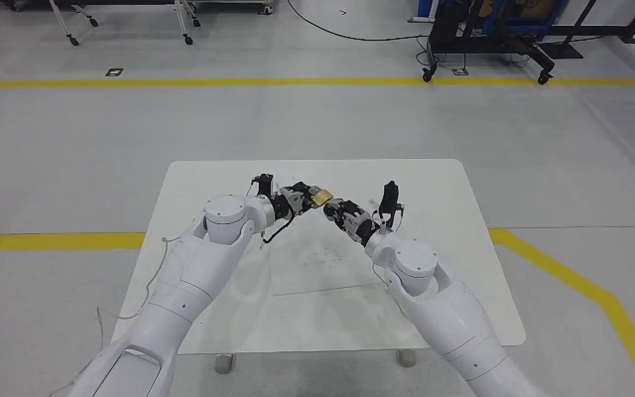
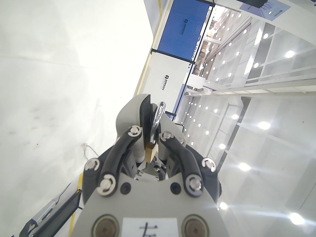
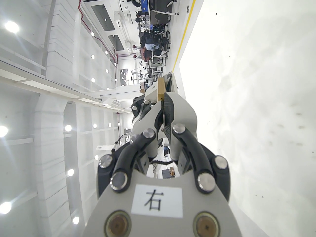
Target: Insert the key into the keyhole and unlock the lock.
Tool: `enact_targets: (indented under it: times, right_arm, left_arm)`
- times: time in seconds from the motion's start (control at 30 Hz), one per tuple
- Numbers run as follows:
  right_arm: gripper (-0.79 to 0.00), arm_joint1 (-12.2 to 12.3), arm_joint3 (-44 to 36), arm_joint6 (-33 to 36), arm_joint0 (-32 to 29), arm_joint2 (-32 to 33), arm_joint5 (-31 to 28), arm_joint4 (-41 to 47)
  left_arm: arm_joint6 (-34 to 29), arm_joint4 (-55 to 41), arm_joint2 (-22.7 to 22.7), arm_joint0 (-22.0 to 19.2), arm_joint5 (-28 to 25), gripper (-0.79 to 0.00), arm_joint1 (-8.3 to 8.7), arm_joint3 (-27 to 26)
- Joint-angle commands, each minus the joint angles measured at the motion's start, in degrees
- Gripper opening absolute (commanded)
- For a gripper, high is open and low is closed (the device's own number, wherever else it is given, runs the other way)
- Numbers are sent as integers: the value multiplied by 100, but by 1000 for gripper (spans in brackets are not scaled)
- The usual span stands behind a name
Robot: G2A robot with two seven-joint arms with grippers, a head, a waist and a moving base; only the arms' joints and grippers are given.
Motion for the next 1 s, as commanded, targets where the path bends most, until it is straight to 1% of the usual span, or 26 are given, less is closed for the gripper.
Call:
enact_targets:
  times: [0.0, 0.03, 0.07, 0.1, 0.13, 0.17, 0.2, 0.27, 0.4, 0.43, 0.5, 0.53, 0.63, 0.73, 0.8, 0.87, 0.97]
  right_arm:
    - [-785, -8, -15, 4, -3, 13, -23, 19]
    - [-751, -10, -27, 10, -17, 25, -41, 36]
    - [-526, -10, -37, 10, -32, 39, -51, 38]
    - [-431, -10, -49, 15, -49, 53, -56, 33]
    - [-400, -9, -66, 20, -71, 69, -66, 34]
    - [-348, -8, -87, 26, -97, 88, -80, 40]
    - [-342, -6, -114, 38, -126, 107, -93, 45]
    - [-397, 0, -179, 66, -188, 149, -105, 49]
    - [-456, 16, -315, 179, -311, 245, -103, 93]
    - [-480, 20, -349, 225, -342, 274, -110, 125]
    - [-502, 29, -416, 341, -406, 323, -121, 198]
    - [-511, 34, -440, 379, -429, 356, -120, 213]
    - [-505, 46, -518, 560, -496, 436, -141, 344]
    - [-526, 51, -508, 696, -502, 496, -114, 461]
    - [-523, 51, -480, 713, -479, 517, -122, 463]
    - [-545, 46, -461, 715, -470, 520, -146, 480]
    - [-600, 40, -430, 679, -458, 516, -184, 458]
  left_arm:
    - [-16, 21, -7, 2, -3, -785, -2, 0]
    - [-17, 21, -14, 4, 2, -785, -4, 3]
    - [-17, 22, -19, 5, 6, -785, -6, 3]
    - [-17, 24, -25, 5, 5, -785, -8, 2]
    - [-22, 17, -34, 9, 4, -785, -10, 5]
    - [-26, 13, -42, 8, 9, -785, -11, 8]
    - [-29, 16, -51, 5, 10, -785, -12, 10]
    - [-37, 18, -72, 2, 4, -785, -13, 13]
    - [-44, 38, -125, 9, -58, -785, -10, -2]
    - [-47, 52, -138, 14, -89, -785, -8, -12]
    - [-53, 117, -160, 28, -210, -785, -2, -48]
    - [-48, 185, -168, 34, -305, -785, 3, -75]
    - [-43, 405, -185, 73, -599, -785, 21, -161]
    - [-89, 542, -215, 126, -856, -785, 36, -251]
    - [-125, 588, -243, 164, -997, -785, 44, -305]
    - [-155, 633, -268, 196, -1067, -785, 52, -341]
    - [-170, 687, -291, 219, -1074, -785, 58, -371]
